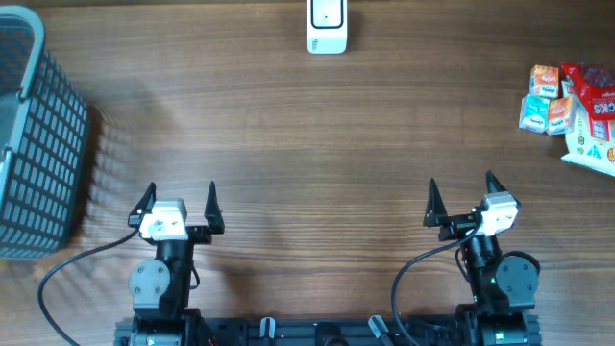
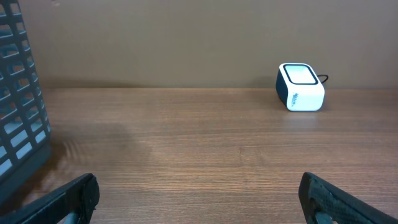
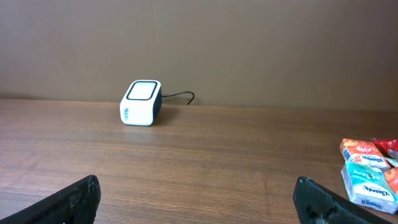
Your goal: Scan the item barcode
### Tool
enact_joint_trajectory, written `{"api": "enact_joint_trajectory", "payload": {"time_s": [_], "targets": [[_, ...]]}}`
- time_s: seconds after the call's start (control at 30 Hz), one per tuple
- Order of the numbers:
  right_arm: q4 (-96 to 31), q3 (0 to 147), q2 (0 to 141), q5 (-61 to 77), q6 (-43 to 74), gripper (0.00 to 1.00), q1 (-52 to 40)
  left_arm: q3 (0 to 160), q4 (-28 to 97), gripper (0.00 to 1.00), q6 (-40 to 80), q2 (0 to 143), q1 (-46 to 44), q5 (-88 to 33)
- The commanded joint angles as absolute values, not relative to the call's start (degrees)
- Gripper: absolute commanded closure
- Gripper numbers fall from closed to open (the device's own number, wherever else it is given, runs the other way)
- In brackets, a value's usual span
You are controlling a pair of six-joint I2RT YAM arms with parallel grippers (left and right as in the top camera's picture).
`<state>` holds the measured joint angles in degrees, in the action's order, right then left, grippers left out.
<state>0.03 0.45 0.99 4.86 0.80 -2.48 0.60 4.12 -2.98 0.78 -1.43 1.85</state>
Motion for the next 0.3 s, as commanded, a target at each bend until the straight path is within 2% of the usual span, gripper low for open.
{"api": "enact_joint_trajectory", "payload": {"time_s": [0.0, 0.27], "targets": [[0.1, 0.3, 0.3, 4.3, 1.5, 0.00, -2.4, 0.3, 4.1, 0.00, -4.1, 0.2, -1.1, 2.4], [0.1, 0.3, 0.3, 4.3, 1.5, 0.00, -2.4, 0.3, 4.1, 0.00, -4.1, 0.2, -1.1, 2.4]]}}
